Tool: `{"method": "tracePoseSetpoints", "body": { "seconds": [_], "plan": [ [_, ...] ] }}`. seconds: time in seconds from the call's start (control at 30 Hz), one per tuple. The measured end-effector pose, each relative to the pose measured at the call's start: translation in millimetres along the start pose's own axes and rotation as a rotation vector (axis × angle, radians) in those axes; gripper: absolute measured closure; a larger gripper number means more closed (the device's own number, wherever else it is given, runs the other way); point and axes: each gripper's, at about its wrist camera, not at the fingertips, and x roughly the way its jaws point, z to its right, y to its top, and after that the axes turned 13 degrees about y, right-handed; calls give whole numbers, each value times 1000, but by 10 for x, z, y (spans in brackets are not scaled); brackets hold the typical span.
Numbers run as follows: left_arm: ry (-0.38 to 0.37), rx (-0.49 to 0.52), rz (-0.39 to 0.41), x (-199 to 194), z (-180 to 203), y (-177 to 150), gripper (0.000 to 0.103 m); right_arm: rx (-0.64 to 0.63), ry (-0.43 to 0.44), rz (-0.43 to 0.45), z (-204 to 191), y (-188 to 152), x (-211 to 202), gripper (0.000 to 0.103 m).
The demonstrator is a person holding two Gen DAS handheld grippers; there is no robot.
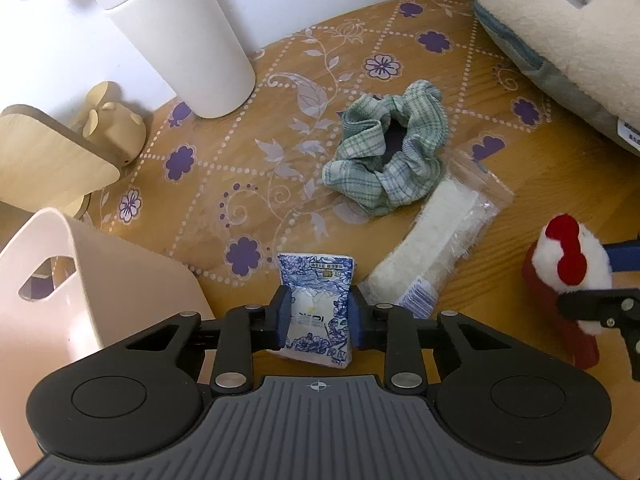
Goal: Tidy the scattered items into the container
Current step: 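Close left tool on tissue pack while right tool grasps Hello Kitty plush, then carry tissue pack in left tool and plush in right tool over basket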
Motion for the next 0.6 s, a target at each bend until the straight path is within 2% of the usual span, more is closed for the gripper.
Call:
{"method": "tracePoseSetpoints", "body": {
  "seconds": [0.23, 0.6],
  "plan": [
    [-15, -54, 16, -168, -39, -90, 76, -2, -13, 17, -51, -39, -130, 72],
    [-15, -114, 86, -636, -190, -213, 76, -23, -12, 57, -219, -71, -371, 72]
  ]
}}
